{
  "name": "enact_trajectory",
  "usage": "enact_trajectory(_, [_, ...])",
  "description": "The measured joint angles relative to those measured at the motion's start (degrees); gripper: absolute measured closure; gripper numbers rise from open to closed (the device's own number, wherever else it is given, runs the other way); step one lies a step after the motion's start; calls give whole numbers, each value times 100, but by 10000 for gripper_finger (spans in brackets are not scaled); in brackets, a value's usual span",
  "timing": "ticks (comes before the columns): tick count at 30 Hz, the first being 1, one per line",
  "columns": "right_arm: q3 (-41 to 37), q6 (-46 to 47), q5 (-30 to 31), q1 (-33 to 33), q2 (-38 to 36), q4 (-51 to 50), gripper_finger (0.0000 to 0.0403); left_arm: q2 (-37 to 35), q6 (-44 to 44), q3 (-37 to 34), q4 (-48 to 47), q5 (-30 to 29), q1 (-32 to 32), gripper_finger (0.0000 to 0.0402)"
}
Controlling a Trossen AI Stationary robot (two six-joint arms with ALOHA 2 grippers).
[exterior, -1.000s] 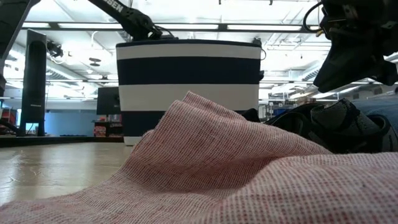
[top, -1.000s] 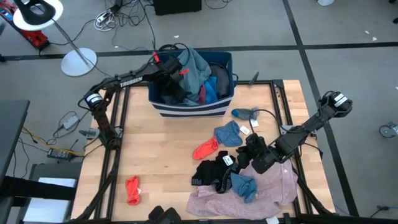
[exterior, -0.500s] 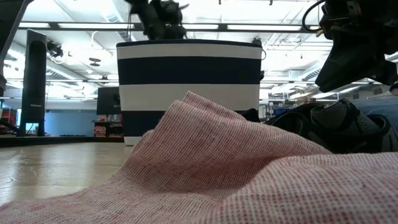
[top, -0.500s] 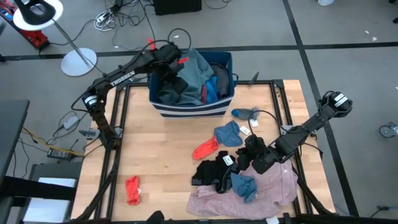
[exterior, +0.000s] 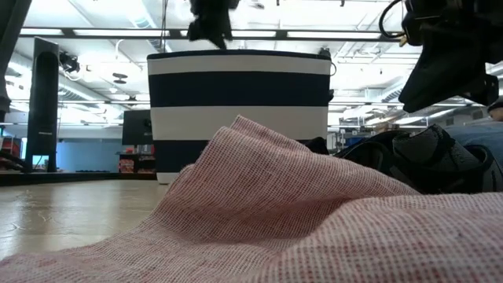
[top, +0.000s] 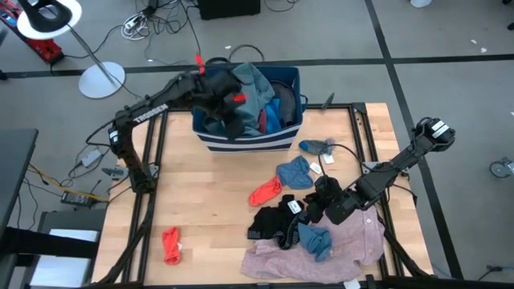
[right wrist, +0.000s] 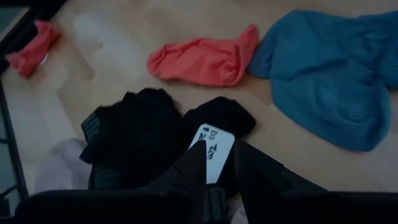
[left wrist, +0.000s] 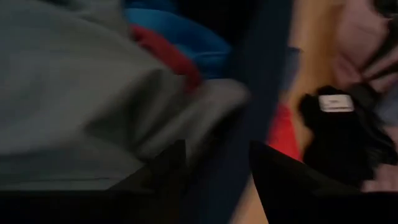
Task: Sort clothes
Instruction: Put the bottom blue sock into the blue bin
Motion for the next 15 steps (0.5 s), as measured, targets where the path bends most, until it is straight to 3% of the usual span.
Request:
enact_trajectory(7, [62, -539, -352, -22, -7, 273, 318, -242, -441, 0, 61, -515, -1139, 220])
enact_trajectory(15, [812, -1801, -842, -326, -7, -10, 318, -499, -1054, -380, 204, -1141, -2382, 220])
